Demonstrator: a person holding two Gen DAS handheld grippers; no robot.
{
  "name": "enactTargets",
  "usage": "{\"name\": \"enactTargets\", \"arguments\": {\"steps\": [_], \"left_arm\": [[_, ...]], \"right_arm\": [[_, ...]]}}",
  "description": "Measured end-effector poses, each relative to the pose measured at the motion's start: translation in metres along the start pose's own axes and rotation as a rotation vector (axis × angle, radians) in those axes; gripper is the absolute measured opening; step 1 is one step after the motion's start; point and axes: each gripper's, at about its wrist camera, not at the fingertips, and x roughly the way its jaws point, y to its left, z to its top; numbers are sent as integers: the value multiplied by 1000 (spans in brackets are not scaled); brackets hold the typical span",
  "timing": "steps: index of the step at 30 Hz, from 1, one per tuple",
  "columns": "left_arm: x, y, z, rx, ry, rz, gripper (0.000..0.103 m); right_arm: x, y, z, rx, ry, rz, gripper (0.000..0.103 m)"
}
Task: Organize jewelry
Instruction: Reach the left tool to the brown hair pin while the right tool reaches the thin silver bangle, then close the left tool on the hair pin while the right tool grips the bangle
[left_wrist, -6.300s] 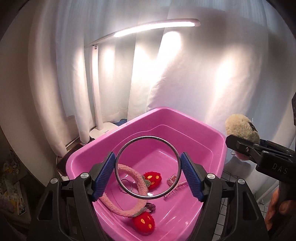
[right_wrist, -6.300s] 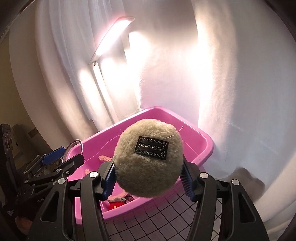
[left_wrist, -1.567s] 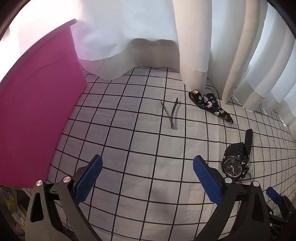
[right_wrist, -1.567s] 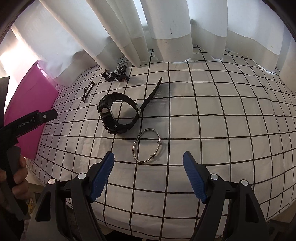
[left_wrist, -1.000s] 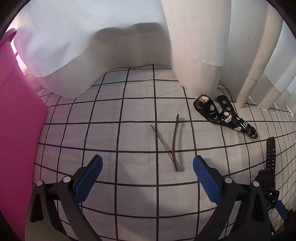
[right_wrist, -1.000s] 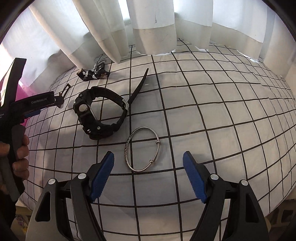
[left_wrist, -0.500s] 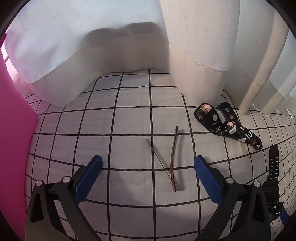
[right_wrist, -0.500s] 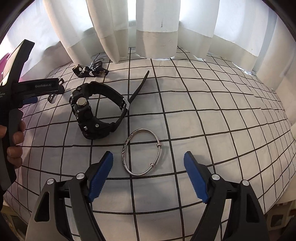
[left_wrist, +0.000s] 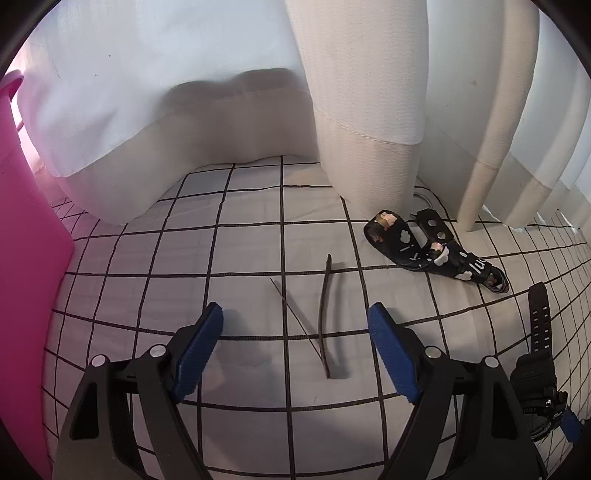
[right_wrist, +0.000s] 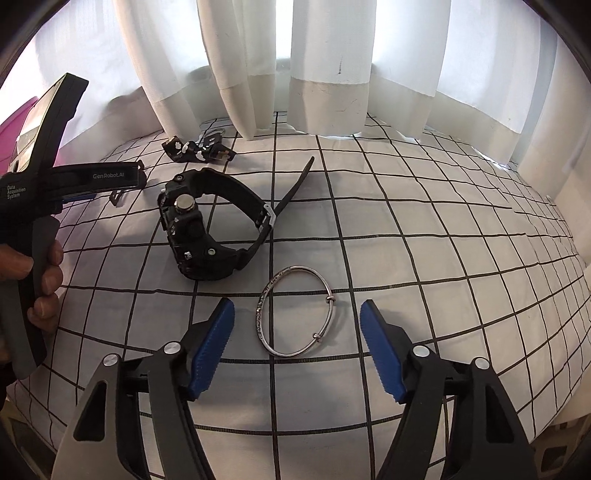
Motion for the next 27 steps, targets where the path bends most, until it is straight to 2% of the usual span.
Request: {"name": "enactTargets", "arguments": {"steps": [1,4,6,7,14,27], "left_arm": [[-3,-5,-2,7,-6,-5,69],[-7,-14,-6,20,-17,-20,53],[-10,-17,-7,26,-23,-31,17],[-10,-18,-8,25,-21,-38,14],[-18,-2,-4,-17,-5,-78,11],[-54,8,-8,12,-27,-113,11]], "right_arm": [[-1,3,-1,-8,-6,5,52],[-2,7,-1,-19,-15,15,43],[-2,7,-1,-18,-16,20,41],[-3,6,-1,-14,-16,26,40],[-7,3,-5,-1,-18,51,40],[-25,-11,-7,-1,-32,38,40]]}}
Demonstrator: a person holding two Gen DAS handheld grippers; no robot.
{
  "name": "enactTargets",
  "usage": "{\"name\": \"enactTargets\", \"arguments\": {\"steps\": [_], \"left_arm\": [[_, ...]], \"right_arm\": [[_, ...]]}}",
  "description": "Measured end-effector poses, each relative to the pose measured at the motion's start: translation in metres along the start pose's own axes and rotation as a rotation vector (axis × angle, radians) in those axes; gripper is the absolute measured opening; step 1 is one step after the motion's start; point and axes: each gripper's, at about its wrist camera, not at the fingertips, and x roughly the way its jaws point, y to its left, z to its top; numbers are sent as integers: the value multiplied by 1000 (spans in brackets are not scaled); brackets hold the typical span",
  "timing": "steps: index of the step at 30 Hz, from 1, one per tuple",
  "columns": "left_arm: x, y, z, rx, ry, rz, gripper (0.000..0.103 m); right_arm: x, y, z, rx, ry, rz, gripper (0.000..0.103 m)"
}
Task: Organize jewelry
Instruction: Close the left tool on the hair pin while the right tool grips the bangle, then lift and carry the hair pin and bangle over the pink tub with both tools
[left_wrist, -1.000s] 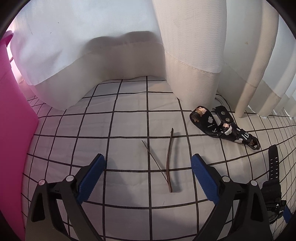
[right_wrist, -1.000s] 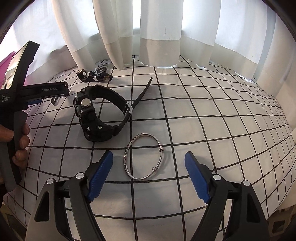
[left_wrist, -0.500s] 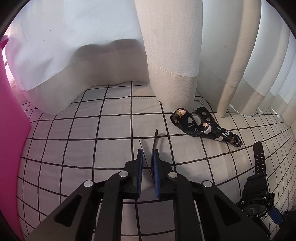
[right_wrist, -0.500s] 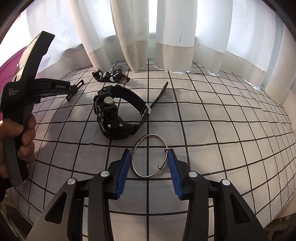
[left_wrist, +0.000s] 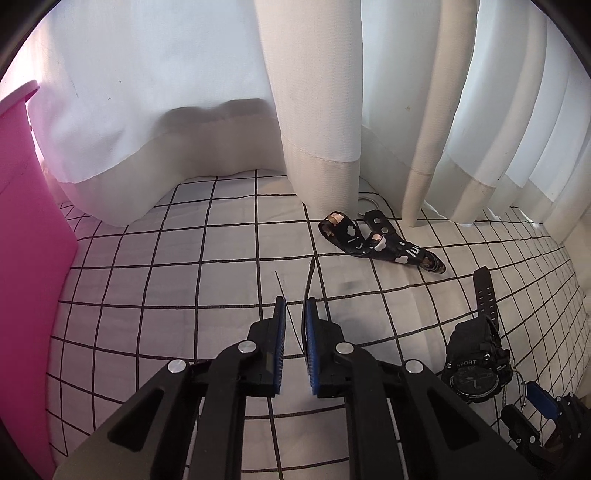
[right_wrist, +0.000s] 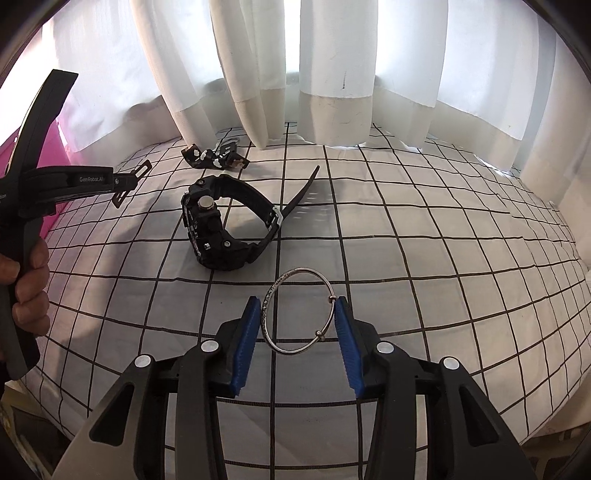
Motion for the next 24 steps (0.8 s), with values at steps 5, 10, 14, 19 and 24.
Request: {"name": "enactTargets", "arguments": {"steps": [5,10,14,19,24], "left_arm": [[-16,0,-4,-6,-7,6,11],[-32,-6,-4,-24,-20,20,11],[-51,-9,-3,-50,-40,33,11],[-81,-12,-2,-98,-73,62,11],[-119,-12,0,-163,-122,105,11]], "right_arm": [[-13,-8,3,-10,-18,-1,40],[-30,-15,12,-34,-45,9,40],[-48,-20,26,-71,-75,29,40],[-73,-24,48,-131,-119,71,40],[-94,-19,70,-203,-169,144,40]]}}
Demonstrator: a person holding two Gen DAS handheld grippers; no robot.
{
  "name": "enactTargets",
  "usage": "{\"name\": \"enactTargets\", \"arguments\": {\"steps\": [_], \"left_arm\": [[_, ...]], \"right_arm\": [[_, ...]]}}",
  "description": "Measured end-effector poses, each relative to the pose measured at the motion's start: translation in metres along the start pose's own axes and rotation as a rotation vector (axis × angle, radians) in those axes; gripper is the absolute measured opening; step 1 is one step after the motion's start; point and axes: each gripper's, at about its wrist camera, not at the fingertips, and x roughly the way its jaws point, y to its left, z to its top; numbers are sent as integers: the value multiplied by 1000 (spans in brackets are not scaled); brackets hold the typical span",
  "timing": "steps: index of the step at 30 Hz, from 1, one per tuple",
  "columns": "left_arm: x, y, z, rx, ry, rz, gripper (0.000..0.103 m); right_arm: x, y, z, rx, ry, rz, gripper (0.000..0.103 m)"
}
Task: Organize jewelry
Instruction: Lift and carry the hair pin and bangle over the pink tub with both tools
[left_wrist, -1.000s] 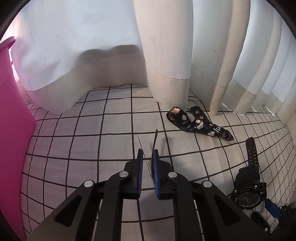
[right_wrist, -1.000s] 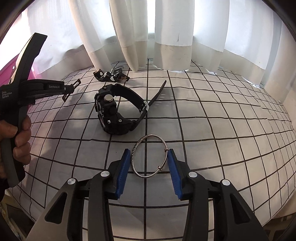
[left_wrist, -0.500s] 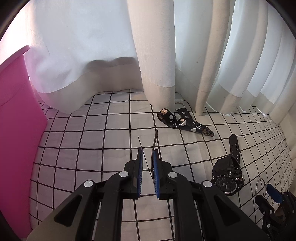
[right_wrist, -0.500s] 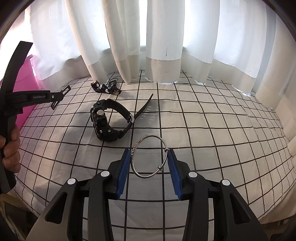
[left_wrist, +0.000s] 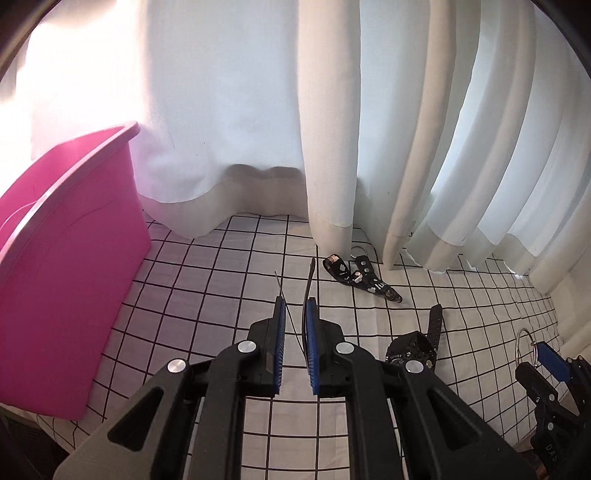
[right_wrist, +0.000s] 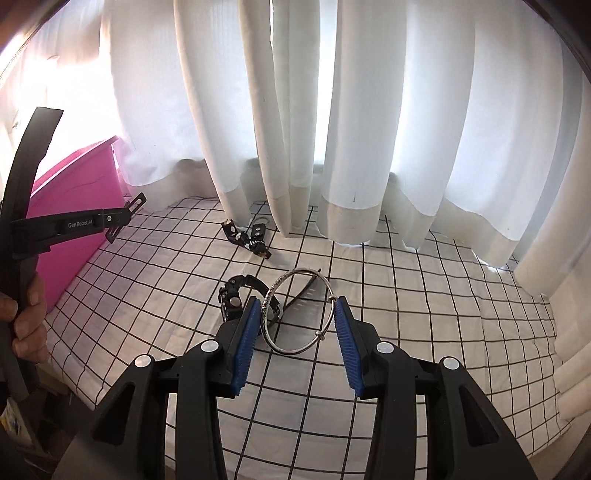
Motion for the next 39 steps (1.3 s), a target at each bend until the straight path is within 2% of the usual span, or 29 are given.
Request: {"name": "enactTargets", "arguments": {"steps": [5,11,18,23,26,31,39], "left_arm": [[-44,13,6,-72,-67,76,11],[-91,44,10,-172,-130,195,11],[-138,90,17,-258,-206,323,11],[-152,136,22,-327,-221,392,12],[-156,169,20,-369,-210,421,12],[-148,224,21,-440,-153,460,12],[-121,281,26,-490,-48,434,13]], "right_arm": [[-10,14,33,-84,-71,101,40],[-9,44,76,-168,-143,264,40],[0,111,126,-248,-186,461,40],[8,178,161,-315,-204,557,40],[19,217,185,-330,-187,623,40],[46,281,216,-388,-130,673,40],[101,373,230,-496,34,660,40]]}}
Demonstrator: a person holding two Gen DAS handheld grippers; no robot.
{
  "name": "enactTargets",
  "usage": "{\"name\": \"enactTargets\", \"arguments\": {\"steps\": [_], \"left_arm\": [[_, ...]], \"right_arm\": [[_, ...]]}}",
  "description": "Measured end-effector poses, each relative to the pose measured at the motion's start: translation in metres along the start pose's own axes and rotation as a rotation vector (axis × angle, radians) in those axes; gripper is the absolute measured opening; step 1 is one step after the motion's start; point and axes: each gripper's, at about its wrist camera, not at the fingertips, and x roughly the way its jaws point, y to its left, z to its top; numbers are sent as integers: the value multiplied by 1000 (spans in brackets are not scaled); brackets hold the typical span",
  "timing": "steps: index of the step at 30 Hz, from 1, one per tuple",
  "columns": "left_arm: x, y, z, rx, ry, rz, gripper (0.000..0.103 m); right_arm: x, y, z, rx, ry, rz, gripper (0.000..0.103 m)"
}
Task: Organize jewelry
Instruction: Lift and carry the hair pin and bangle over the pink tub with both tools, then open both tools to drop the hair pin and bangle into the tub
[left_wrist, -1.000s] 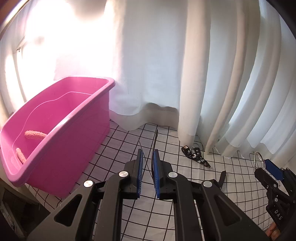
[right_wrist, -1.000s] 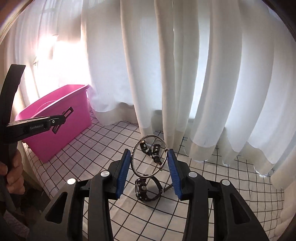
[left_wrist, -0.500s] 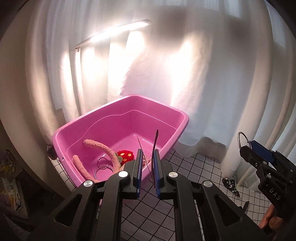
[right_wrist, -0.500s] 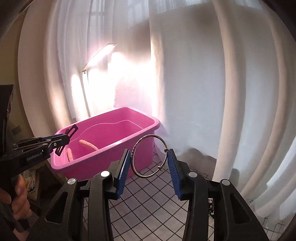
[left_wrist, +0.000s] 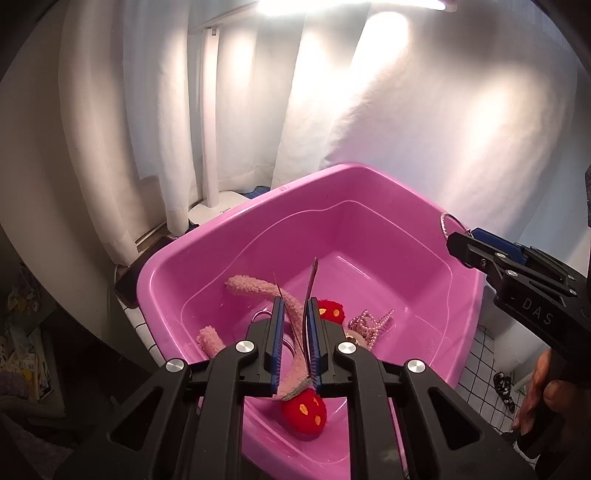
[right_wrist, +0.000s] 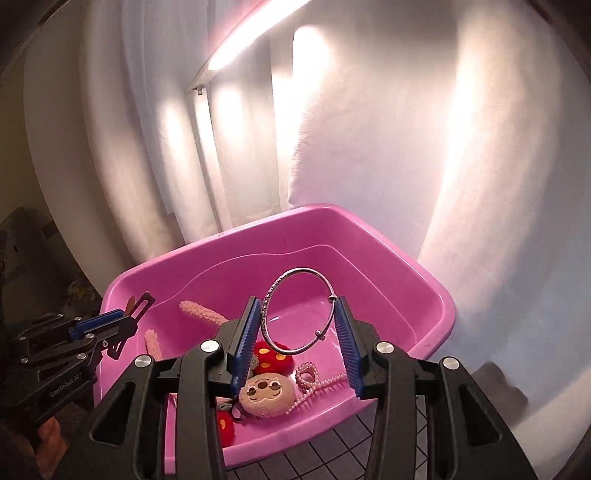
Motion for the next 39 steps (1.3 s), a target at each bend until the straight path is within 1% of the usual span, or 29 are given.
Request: {"name": "enactTargets", "arguments": {"steps": [2,7,10,14,19,30,32,33,34,35,36,39], "left_arm": [[13,3,3,-3,47,-5,13],[41,8,7,-19,152,7,13],[50,9,6,-17,195,22,14],[61,13,3,-27,241,44,15],[65,14,3,-19,255,53,16],[68,10,2,0,266,55,19],[66,9,2,8,263,56,25],[65,7,2,15,257,62,34],[63,6,2,21,250,77,59],[62,6,2,16,243,83,75],[59,7,2,10,224,76,84],[56,10,2,1,222,79,83]], "right_arm": [[18,4,7,-2,51,2,40],[52,3,6,10,184,12,40],[67,0,5,34,246,20,40],[82,-4,3,63,300,28,40],[95,-3,-1,74,352,39,40],[110,-2,-4,102,384,54,41],[111,-3,-4,109,388,58,42],[111,-3,-3,110,385,56,47],[111,-3,-2,109,382,54,50],[110,-3,-2,109,379,51,53],[110,-3,-1,110,377,49,54],[108,-3,0,111,372,48,54]]}}
